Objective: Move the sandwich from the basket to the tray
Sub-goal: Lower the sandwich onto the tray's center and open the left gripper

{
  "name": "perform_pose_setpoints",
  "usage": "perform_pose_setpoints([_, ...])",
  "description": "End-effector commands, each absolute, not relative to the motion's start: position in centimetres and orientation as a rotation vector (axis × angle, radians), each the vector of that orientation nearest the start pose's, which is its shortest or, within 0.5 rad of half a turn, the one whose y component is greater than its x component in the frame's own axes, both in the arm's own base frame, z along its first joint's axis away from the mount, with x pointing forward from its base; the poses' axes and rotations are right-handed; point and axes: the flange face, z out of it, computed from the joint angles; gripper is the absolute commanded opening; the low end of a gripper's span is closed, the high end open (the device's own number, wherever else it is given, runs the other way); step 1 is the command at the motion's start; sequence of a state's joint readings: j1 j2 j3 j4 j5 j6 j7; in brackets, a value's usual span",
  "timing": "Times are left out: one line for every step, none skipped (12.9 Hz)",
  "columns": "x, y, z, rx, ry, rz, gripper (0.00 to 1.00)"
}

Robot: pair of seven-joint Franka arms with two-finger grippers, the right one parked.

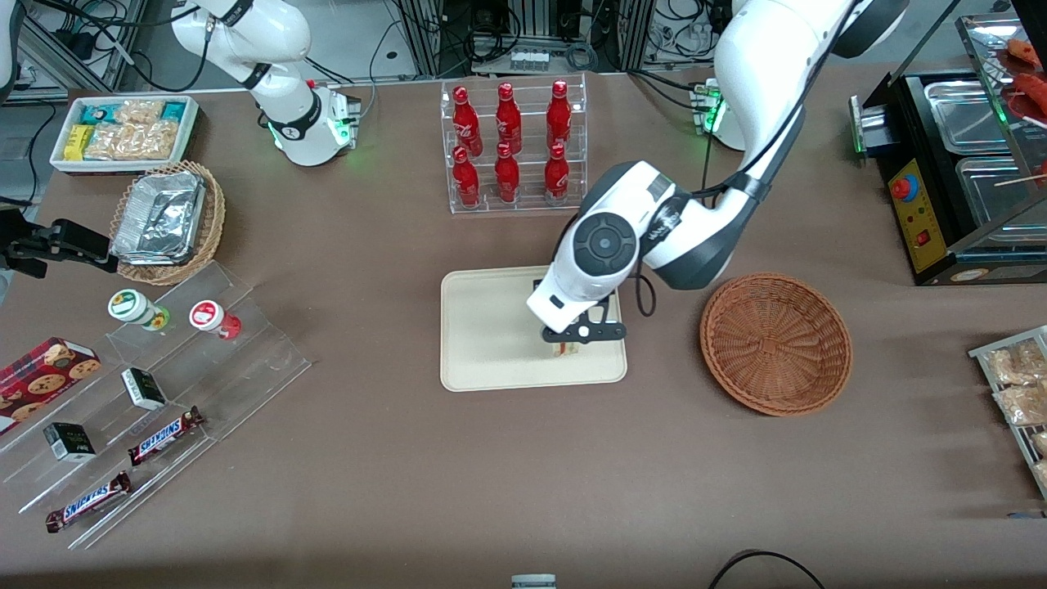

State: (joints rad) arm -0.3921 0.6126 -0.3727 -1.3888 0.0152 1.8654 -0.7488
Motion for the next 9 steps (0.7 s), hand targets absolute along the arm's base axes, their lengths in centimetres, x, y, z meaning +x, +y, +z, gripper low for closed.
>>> perform_pose_setpoints([54.3,-46.5,35.5,-3.203,-0.074,0.281,0.00])
perform_pose_setpoints([54.5,-46.6,34.7,-3.191,-0.081,0.270,0.00])
perform_pose_setpoints([54.3,-47.1,34.2,-3.189,-0.088,0.250,0.00])
perform_pose_setpoints([53.8,-47.9,33.8,-3.188,-0.088,0.224,0.00])
perform_pose_setpoints([53.6,-48.2,32.9,-3.175,-0.100,0.228,0.00])
perform_pose_setpoints([53.3,-48.6,32.6,-3.167,-0.107,0.224,0.00])
perform_pose_setpoints([53.1,-49.0,32.5,-3.171,-0.109,0.214,0.00])
perform_pose_setpoints([53.0,-49.5,32.1,-3.184,-0.119,0.199,0.00])
perform_pose_setpoints([52.4,-50.3,31.6,-3.182,-0.119,0.199,0.00])
